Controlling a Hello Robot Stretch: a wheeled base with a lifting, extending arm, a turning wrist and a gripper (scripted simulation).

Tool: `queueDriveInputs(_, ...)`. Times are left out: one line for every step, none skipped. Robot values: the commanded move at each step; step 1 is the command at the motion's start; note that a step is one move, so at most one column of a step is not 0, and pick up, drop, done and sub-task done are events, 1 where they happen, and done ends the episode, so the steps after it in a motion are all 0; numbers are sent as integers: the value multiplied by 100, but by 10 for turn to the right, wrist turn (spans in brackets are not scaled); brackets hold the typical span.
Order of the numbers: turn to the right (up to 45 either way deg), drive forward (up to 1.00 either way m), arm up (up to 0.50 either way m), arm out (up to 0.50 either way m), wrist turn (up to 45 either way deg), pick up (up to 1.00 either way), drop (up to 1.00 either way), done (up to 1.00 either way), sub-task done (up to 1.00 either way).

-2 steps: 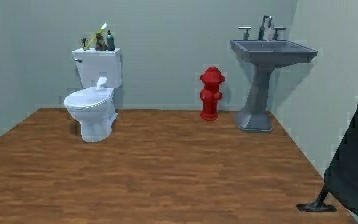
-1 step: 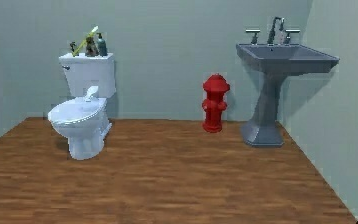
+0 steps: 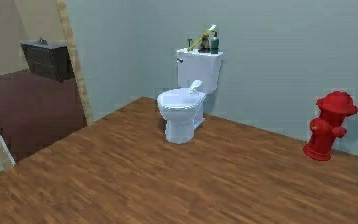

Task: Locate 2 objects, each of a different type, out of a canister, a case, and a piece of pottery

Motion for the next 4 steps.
queueDriveInputs(0,55,0,0,0,0,0,0,0)
queueDriveInputs(-360,0,0,0,0,0,0,0,0)
queueDriveInputs(0,100,0,0,0,0,0,0,0)
queueDriveInputs(0,60,0,0,0,0,0,0,0)
